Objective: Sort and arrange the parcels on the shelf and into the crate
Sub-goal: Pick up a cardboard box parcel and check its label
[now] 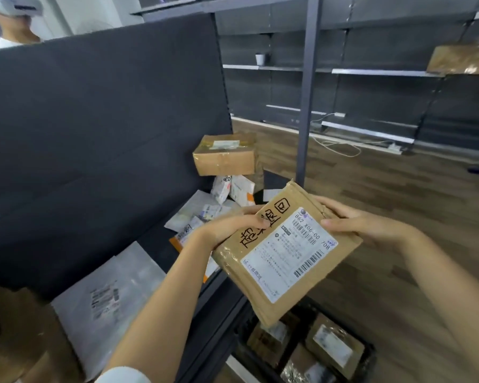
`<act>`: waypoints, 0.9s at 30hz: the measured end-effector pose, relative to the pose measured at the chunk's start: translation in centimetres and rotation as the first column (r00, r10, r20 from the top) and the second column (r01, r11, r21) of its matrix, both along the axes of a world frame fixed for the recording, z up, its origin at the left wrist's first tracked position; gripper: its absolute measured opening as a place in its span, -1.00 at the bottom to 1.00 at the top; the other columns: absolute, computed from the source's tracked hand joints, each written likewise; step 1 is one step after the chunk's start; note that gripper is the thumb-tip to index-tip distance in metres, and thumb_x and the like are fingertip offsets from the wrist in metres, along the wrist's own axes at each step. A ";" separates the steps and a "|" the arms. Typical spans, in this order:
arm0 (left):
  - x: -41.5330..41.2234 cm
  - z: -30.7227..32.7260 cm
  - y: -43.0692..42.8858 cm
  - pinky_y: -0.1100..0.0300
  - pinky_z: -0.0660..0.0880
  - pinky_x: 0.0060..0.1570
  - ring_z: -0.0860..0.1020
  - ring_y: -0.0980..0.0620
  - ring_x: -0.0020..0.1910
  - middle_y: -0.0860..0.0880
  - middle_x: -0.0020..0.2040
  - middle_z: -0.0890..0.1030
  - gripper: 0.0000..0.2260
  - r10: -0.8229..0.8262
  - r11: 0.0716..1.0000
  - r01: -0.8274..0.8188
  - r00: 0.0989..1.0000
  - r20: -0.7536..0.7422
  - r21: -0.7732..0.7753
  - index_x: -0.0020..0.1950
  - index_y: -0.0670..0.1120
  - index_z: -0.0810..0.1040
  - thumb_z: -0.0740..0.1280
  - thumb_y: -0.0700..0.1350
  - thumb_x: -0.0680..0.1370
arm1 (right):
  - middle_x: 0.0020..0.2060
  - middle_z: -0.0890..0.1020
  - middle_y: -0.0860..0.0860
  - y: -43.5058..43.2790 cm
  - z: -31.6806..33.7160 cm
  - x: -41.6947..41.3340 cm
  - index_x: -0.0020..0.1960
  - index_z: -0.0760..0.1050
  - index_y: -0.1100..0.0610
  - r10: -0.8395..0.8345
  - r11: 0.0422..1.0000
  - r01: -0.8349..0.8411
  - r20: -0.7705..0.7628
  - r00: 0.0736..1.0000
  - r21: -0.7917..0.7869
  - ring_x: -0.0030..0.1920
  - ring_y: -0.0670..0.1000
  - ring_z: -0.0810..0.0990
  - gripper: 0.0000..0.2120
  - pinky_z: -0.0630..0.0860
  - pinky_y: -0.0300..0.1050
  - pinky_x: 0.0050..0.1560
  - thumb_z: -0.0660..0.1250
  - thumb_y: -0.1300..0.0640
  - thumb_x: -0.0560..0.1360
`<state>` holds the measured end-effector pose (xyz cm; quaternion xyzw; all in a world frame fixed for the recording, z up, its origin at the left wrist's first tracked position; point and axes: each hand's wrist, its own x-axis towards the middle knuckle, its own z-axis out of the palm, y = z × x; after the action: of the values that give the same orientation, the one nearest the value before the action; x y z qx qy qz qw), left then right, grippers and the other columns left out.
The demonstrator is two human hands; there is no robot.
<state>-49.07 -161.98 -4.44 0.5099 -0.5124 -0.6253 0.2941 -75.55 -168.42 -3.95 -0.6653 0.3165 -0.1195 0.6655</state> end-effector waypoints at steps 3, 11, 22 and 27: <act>-1.2 -0.8 -1.9 0.22 0.59 -0.11 0.67 0.06 -0.07 0.02 0.02 0.70 -0.74 -0.145 0.982 0.138 0.988 0.050 0.127 0.11 0.13 0.60 0.33 -0.09 0.46 | 0.29 0.46 -0.10 0.3 -2.4 -0.8 0.28 0.28 -0.30 -0.078 0.995 0.079 -0.025 0.997 0.058 0.18 -0.12 0.57 -0.36 0.51 -0.21 0.09 0.48 -0.01 0.30; -5.1 -9.6 -7.0 0.21 0.46 0.14 0.56 0.15 0.16 0.16 0.11 0.60 -0.65 -0.023 0.999 0.040 0.915 0.403 -0.033 0.24 0.08 0.55 0.37 0.15 0.49 | 0.20 0.59 0.00 3.4 -14.7 -5.8 0.25 0.43 -0.16 -0.608 0.752 0.593 -0.044 0.793 0.288 0.06 -0.02 0.66 -0.35 0.58 -0.12 -0.07 0.57 0.08 0.21; -10.1 -36.6 -0.6 0.17 0.40 0.15 0.50 0.04 0.18 0.03 0.18 0.55 -0.65 0.005 0.941 -0.148 0.905 0.425 0.304 0.40 -0.01 0.40 0.03 0.02 0.67 | 0.20 0.60 0.10 11.2 -37.0 -5.5 0.40 0.31 -0.01 -0.807 0.188 0.830 -0.399 0.436 0.526 0.20 0.15 0.56 -0.49 0.44 0.26 0.24 0.32 0.14 0.47; -10.9 -50.6 0.0 0.11 0.36 0.25 0.45 -0.06 0.31 -0.02 0.33 0.49 -0.63 -0.091 0.924 -0.112 0.864 0.495 0.365 0.45 0.01 0.31 -0.02 0.03 0.68 | 0.22 0.58 0.18 12.9 -50.7 -4.9 0.37 0.36 0.08 -0.786 -0.007 0.837 -0.520 0.333 0.547 0.21 0.22 0.55 -0.62 0.38 0.31 0.29 0.25 0.19 0.55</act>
<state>-60.00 -162.01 -55.08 0.7051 -0.4369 -0.5564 0.0489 -80.42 -155.57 -54.64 -0.0145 0.6763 -0.3166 0.6650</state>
